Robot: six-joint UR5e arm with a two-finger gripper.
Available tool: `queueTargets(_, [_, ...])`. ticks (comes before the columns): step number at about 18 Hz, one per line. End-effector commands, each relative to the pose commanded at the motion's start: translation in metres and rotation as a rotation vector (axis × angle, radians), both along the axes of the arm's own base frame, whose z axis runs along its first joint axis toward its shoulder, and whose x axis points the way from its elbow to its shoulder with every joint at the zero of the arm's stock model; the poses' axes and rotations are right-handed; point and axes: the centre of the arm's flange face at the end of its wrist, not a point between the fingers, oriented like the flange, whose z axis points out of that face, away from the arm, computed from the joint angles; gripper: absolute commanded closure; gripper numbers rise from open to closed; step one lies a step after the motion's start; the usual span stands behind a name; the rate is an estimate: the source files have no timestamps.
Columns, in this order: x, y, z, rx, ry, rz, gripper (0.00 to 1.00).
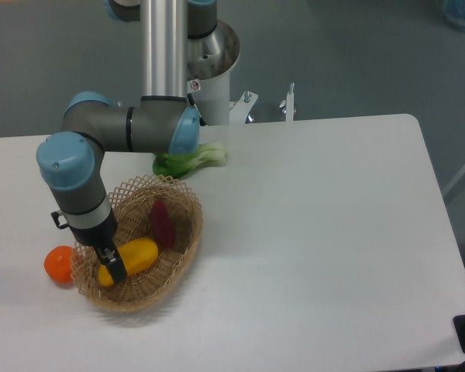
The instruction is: Place the mango in the basket
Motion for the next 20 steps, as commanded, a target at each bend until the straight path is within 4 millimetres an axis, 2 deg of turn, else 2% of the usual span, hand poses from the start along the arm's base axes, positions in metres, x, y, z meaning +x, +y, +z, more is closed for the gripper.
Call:
queueTargets(2, [-0.005,-0.003,0.001,0.000,0.000,0.032,0.00])
queueTargets(3, [-0.014,-0.006,0.006,0.004,0.007,0.040,0.00])
queueTargets(5, [-0.047,-0.015,0.022,0.027,0.011,0.091,0.00])
queueTargets(8, [-0.079,-0.019,0.030,0.045,0.017,0.136,0.00])
queueTargets(13, [-0.145,-0.042,0.032,0.039,0.037,0.183,0.00])
queueTargets(20, [-0.220,-0.078,0.030,0.024,0.051,0.312,0.00])
